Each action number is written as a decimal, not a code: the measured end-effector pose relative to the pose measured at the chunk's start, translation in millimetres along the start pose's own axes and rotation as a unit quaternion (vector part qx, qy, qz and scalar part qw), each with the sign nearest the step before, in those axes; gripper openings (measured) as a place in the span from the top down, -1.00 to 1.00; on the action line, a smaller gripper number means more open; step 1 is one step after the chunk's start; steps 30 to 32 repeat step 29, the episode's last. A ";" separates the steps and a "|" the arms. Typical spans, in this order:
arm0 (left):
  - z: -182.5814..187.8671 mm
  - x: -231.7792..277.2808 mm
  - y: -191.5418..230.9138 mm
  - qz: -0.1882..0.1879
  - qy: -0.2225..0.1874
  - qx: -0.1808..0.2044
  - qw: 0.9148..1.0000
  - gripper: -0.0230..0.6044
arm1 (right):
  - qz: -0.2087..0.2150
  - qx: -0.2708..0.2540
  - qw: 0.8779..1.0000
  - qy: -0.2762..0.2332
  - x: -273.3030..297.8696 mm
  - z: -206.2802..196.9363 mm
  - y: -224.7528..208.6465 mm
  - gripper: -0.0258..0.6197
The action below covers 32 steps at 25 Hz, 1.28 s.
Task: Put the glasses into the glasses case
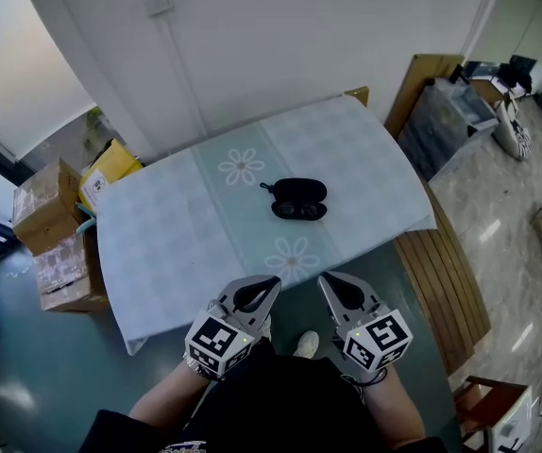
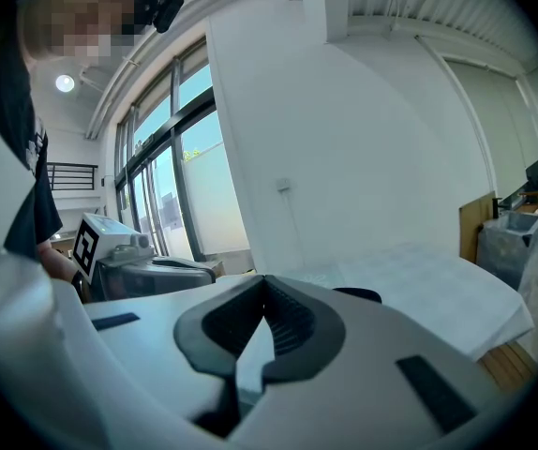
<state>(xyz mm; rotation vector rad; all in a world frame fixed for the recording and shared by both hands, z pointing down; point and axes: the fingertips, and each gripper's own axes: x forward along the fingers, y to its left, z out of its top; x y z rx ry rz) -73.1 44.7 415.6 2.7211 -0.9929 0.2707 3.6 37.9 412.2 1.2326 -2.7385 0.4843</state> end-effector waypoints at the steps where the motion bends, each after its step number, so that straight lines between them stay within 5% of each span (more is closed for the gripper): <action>1: -0.5 -1.0 -1.5 0.002 0.000 0.000 1.000 0.84 | 0.002 0.000 1.000 0.001 -1.0 -1.0 0.8 0.85; 32: 6.0 -1.4 -9.6 0.023 0.000 0.007 1.000 0.84 | 0.017 -0.004 1.000 -0.005 -7.6 2.5 -7.6 0.85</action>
